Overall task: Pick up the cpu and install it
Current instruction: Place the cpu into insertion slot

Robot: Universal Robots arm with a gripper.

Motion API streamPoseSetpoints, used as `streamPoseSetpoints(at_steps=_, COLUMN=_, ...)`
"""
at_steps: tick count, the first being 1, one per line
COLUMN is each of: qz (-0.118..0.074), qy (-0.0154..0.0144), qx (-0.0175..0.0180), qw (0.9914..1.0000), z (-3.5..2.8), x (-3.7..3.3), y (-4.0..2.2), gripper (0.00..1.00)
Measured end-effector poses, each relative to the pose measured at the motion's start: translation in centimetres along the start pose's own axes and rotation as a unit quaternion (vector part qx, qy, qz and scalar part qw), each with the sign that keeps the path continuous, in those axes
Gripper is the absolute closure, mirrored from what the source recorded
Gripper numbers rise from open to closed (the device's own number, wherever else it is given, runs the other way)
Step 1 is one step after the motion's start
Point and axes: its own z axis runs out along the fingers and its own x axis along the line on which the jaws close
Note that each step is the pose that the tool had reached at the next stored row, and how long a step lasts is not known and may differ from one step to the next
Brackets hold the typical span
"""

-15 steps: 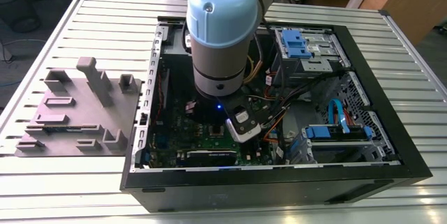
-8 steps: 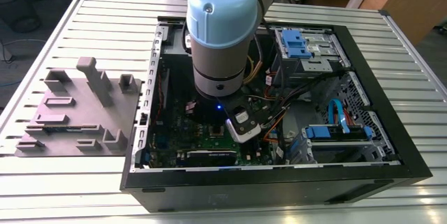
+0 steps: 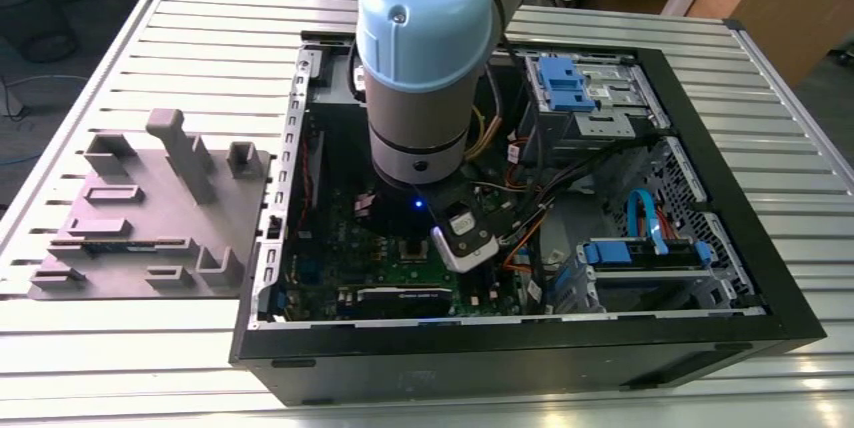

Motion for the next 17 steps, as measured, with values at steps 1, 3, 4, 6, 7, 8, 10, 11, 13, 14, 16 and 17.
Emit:
streamPoseSetpoints(at_steps=1, qz=0.000, qy=0.0002, qx=0.0005, qw=1.00000, z=-0.16, x=0.00, y=0.00, gripper=0.89)
streamPoseSetpoints(at_steps=3, qz=0.000, qy=0.0003, qx=0.0006, qw=1.00000, z=-0.45, x=-0.01, y=0.01, gripper=0.89)
streamPoseSetpoints(at_steps=4, qz=0.000, qy=0.0003, qx=0.0006, qw=1.00000, z=-0.62, x=-0.02, y=0.02, gripper=0.89)
streamPoseSetpoints(at_steps=6, qz=0.000, qy=0.0003, qx=0.0007, qw=1.00000, z=-0.96, x=-0.04, y=0.04, gripper=0.89)
streamPoseSetpoints(at_steps=7, qz=0.000, qy=0.0003, qx=0.0007, qw=1.00000, z=-1.12, x=-0.04, y=0.05, gripper=0.89)
streamPoseSetpoints(at_steps=8, qz=0.000, qy=0.0003, qx=0.0007, qw=1.00000, z=-1.35, x=-0.05, y=0.06, gripper=0.89)
streamPoseSetpoints(at_steps=10, qz=0.000, qy=0.0003, qx=0.0007, qw=1.00000, z=-1.81, x=-0.07, y=0.08, gripper=0.89)
streamPoseSetpoints(at_steps=11, qz=0.000, qy=0.0003, qx=0.0007, qw=1.00000, z=-2.06, x=-0.09, y=0.10, gripper=0.89)
streamPoseSetpoints(at_steps=13, qz=0.000, qy=0.0003, qx=0.0007, qw=1.00000, z=-2.64, x=-0.11, y=0.13, gripper=0.89)
streamPoseSetpoints(at_steps=14, qz=0.000, qy=0.0003, qx=0.0007, qw=1.00000, z=-2.88, x=-0.12, y=0.15, gripper=0.89)
streamPoseSetpoints(at_steps=16, qz=0.000, qy=0.0003, qx=0.0006, qw=1.00000, z=-2.98, x=-0.13, y=0.15, gripper=0.89)
streamPoseSetpoints(at_steps=17, qz=0.000, qy=0.0003, qx=0.0006, qw=1.00000, z=-2.98, x=-0.13, y=0.15, gripper=0.89)
